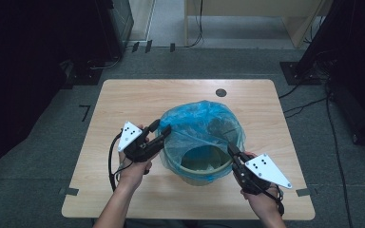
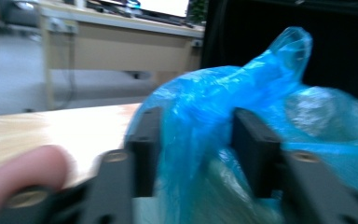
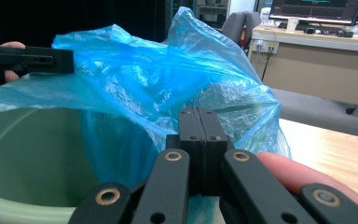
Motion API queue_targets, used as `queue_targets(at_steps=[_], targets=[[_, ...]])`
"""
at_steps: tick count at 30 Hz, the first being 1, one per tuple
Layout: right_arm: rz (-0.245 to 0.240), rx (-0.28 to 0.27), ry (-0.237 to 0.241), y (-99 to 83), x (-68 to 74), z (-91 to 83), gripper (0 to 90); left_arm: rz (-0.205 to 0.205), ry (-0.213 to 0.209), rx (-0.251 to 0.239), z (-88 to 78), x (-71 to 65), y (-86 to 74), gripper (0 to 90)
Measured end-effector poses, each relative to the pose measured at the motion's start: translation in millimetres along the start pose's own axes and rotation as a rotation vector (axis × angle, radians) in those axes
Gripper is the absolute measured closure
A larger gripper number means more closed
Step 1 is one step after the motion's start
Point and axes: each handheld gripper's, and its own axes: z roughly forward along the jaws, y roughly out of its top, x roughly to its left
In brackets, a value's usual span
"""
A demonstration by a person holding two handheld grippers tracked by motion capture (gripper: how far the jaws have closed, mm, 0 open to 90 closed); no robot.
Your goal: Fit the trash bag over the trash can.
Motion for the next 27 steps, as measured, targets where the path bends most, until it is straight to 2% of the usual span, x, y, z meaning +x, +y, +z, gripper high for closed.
queue_targets(at_steps=[2, 4, 6, 10, 14, 17, 20, 22, 25, 27], targets=[[0.006, -0.002, -0.003, -1.4, -3.0, -0.3, 90.0, -0.004, -0.006, 0.001, -1.1, -0.9, 0.9, 70.3], [0.003, -0.007, -0.003, -2.1, -2.9, -0.6, 90.0, 0.008, 0.004, -0.001, -3.0, -1.7, 1.7, 74.8], [-0.003, -0.005, -0.001, -2.3, -1.1, -1.0, 90.0, 0.000, 0.008, -0.007, -5.6, -0.9, 3.0, 79.6], [-0.010, -0.019, -0.021, -1.2, 0.2, -2.7, 90.0, -0.035, 0.018, -0.057, -16.2, 5.5, 8.9, 80.0], [-0.009, -0.030, -0.044, 0.6, -4.6, -7.0, 90.0, -0.045, 0.017, -0.075, -27.8, 9.8, 14.3, 83.3], [-0.003, -0.025, -0.072, -1.9, -11.8, -12.9, 90.0, -0.047, -0.007, -0.077, -36.0, 12.2, 15.0, 85.8], [0.009, -0.017, -0.099, -6.0, -20.6, -18.7, 90.0, -0.066, -0.059, -0.080, -42.7, 16.9, 12.1, 87.6], [0.014, -0.014, -0.117, -8.2, -26.9, -21.6, 90.0, -0.076, -0.058, -0.083, -45.7, 19.1, 8.4, 88.6], [0.040, -0.002, -0.151, -12.1, -38.2, -24.9, 90.0, -0.088, -0.050, -0.059, -47.7, 22.6, 1.0, 89.2], [0.053, 0.008, -0.169, -14.7, -43.4, -25.4, 90.0, -0.119, -0.075, -0.041, -46.9, 27.3, -4.9, 89.3]])
